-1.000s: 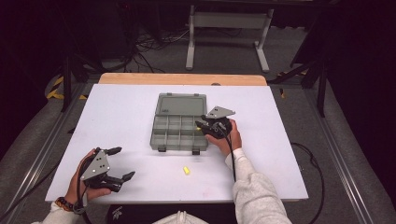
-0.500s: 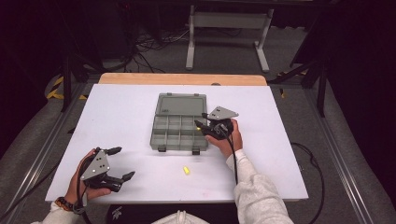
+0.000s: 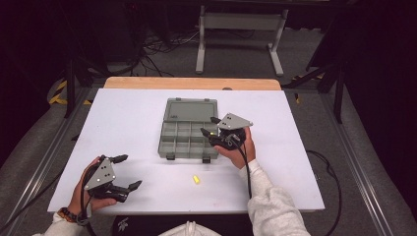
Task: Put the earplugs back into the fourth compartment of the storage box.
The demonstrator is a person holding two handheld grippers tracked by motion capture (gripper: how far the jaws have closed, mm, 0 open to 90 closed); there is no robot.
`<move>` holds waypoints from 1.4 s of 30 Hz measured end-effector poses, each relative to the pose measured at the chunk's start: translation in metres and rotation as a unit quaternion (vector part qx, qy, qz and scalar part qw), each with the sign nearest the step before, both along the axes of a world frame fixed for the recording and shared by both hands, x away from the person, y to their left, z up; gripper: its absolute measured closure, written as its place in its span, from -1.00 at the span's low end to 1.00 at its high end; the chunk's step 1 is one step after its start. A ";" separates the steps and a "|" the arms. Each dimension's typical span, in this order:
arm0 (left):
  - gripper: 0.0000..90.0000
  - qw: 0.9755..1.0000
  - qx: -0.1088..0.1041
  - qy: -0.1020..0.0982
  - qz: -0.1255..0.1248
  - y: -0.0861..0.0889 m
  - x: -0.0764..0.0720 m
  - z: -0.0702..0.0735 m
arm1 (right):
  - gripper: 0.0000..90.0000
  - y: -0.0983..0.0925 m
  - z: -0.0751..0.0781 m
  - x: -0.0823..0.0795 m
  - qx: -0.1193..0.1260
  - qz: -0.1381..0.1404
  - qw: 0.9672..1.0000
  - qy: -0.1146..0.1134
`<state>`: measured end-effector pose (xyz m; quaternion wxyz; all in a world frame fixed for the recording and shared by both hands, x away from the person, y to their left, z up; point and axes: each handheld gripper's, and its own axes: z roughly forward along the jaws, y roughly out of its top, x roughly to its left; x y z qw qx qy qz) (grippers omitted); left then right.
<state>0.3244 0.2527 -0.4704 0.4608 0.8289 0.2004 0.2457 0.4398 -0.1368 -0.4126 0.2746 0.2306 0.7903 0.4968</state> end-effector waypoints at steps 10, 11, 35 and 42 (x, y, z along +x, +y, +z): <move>-0.84 1.000 -0.002 0.001 -0.001 0.000 0.000 0.000 | -0.10 -0.001 0.007 -0.011 0.003 0.007 1.000 -0.007; -0.84 1.000 -0.002 0.001 -0.001 0.000 0.000 0.000 | -0.12 -0.001 0.008 -0.013 0.001 0.008 1.000 -0.008; -0.84 1.000 -0.001 0.000 0.001 0.000 -0.001 0.001 | -0.64 -0.002 0.009 -0.045 -0.009 0.026 0.999 -0.016; -0.84 1.000 0.000 -0.002 0.002 0.000 -0.001 0.001 | -0.65 -0.004 0.005 -0.057 -0.015 0.032 0.999 -0.015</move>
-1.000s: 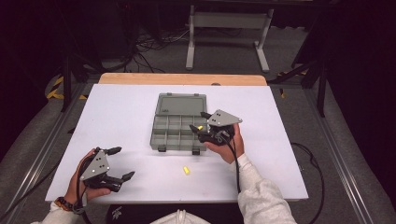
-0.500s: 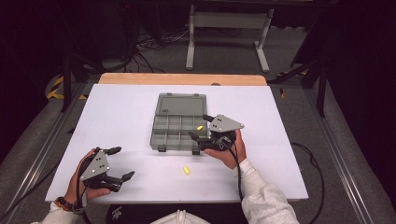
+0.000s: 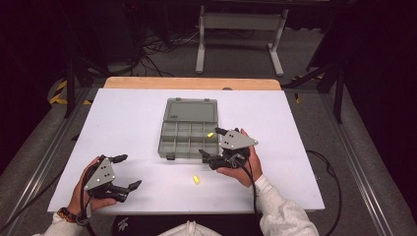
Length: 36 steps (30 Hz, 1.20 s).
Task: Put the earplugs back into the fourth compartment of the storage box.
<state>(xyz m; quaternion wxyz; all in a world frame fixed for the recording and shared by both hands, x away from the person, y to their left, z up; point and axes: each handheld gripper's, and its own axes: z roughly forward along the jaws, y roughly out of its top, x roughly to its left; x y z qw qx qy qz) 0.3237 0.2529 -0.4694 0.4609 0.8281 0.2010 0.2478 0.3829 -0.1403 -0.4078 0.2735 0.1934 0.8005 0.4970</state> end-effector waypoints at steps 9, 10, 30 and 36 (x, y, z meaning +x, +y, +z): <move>-0.84 1.000 0.000 -0.001 0.002 0.000 0.000 0.000 | -0.65 -0.005 -0.007 -0.017 -0.004 0.012 1.000 0.006; -0.84 1.000 0.000 -0.001 0.002 0.000 0.000 0.000 | -0.65 -0.004 -0.009 -0.018 -0.006 0.014 1.000 0.008; -0.84 1.000 -0.001 -0.005 0.003 0.000 -0.002 0.002 | -0.61 0.009 -0.040 -0.036 -0.048 0.056 0.996 0.057; -0.84 1.000 -0.005 -0.006 0.004 0.002 -0.003 0.003 | -0.58 0.022 -0.051 -0.040 -0.072 0.085 0.990 0.083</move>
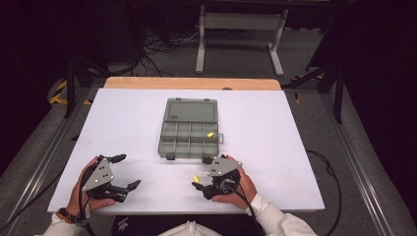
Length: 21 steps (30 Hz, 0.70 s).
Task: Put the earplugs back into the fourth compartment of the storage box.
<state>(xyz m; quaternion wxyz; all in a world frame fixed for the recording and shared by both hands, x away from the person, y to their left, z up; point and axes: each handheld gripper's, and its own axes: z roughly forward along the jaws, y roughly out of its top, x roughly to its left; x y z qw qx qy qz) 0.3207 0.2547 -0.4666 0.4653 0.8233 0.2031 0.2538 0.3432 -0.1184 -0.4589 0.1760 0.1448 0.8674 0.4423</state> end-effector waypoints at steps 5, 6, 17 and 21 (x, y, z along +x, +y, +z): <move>-0.84 1.000 0.001 -0.001 0.000 0.000 0.000 0.000 | -0.48 0.007 -0.008 -0.001 -0.017 0.013 1.000 0.016; -0.84 1.000 0.001 -0.001 0.000 0.000 0.000 0.000 | -0.45 0.008 -0.010 -0.001 -0.023 0.013 0.999 0.018; -0.84 1.000 0.005 -0.001 -0.003 -0.001 0.000 0.000 | -0.01 0.014 -0.019 0.004 -0.047 0.030 0.997 0.061; -0.84 1.000 0.005 -0.001 -0.002 -0.001 0.000 0.000 | 0.09 0.014 -0.019 0.007 -0.043 0.026 0.996 0.072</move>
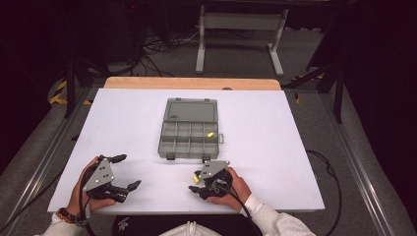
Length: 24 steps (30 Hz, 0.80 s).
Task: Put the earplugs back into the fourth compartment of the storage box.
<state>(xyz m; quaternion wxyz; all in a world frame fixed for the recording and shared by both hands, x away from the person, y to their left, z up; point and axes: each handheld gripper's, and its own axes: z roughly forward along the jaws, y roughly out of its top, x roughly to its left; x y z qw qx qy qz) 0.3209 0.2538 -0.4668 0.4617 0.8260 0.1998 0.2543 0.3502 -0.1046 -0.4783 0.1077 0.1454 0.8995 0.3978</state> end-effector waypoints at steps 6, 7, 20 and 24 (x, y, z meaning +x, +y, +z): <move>-0.84 1.000 0.001 0.000 -0.002 0.000 0.000 0.000 | 0.40 -0.001 0.001 0.002 0.001 -0.008 1.000 0.007; -0.84 1.000 0.001 0.000 -0.002 0.000 0.000 0.000 | 0.43 0.000 0.001 0.001 0.002 -0.011 1.000 0.007; -0.84 1.000 0.003 -0.001 -0.004 0.000 0.000 0.000 | 0.83 0.000 0.004 -0.001 -0.002 -0.018 1.000 -0.009; -0.84 1.000 0.003 -0.001 -0.003 -0.001 0.000 0.000 | 0.84 0.000 0.006 -0.002 -0.001 -0.015 1.000 -0.016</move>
